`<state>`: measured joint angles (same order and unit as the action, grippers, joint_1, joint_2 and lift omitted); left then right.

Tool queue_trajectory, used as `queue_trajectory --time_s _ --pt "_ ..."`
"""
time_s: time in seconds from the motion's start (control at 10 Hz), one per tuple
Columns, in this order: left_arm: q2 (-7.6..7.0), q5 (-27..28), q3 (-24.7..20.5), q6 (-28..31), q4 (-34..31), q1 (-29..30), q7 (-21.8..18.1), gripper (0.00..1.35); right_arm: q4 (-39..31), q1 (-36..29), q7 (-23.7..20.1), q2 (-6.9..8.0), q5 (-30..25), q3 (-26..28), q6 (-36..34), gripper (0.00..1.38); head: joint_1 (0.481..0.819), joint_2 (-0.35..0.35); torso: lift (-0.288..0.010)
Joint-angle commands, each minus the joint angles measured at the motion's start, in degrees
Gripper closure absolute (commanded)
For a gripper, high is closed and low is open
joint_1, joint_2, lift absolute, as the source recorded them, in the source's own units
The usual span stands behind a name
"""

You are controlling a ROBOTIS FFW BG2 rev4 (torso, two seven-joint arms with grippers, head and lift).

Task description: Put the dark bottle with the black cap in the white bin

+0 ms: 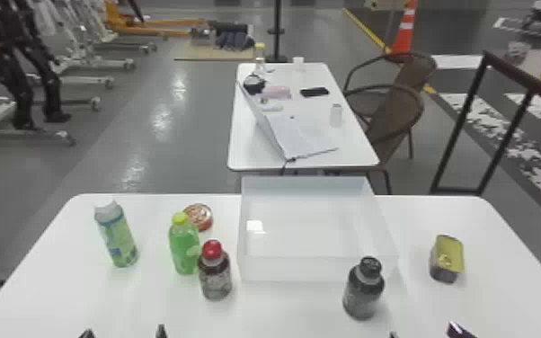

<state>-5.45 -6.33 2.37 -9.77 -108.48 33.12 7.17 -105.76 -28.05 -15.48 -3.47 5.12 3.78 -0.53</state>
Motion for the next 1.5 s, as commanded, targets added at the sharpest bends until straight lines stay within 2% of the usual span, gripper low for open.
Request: queue_trajectory --time_s 0.0,0.3,0.6,0.8,1.0,1.2,1.4 --pt "-0.09 -0.4 -0.1 -0.4 0.5 -0.6 -0.7 0.09 3.0 2.7 -1.3 -0.31 0.9 0.0 0.0 0.12 0.549 0.0 -0.1" --pt "0.44 -0.8 -0.4 -1.5 1.7 -1.4 -2.2 0.09 7.2 7.4 -6.0 -0.84 -0.3 0.0 -1.5 0.11 0.549 0.0 -0.1" --pt "3.69 0.3 -2.6 -1.9 2.9 -2.5 -6.9 0.09 12.4 13.6 -10.6 -1.9 -0.7 -0.1 -2.0 0.11 0.549 0.0 -0.1" --pt "5.6 1.2 -4.3 -1.7 3.4 -3.1 -10.2 0.09 15.1 16.3 -12.7 -1.9 -1.3 -0.3 -2.5 0.12 0.549 0.0 -0.1" --pt "5.6 2.1 -5.6 -1.8 4.1 -3.9 -12.6 0.09 16.8 18.1 -14.8 -2.25 -1.5 -0.9 -4.1 0.12 0.549 0.0 -0.1" --pt "5.6 2.6 -7.4 -2.4 4.9 -4.4 -15.9 0.09 20.3 21.9 -15.6 -4.18 -1.3 -4.1 -4.5 0.12 0.549 0.0 -0.1" --pt "5.6 2.5 -8.0 -2.3 5.6 -5.3 -18.3 0.09 22.3 24.1 -16.2 -4.71 -1.2 -5.9 -4.5 0.12 0.549 0.0 -0.1"
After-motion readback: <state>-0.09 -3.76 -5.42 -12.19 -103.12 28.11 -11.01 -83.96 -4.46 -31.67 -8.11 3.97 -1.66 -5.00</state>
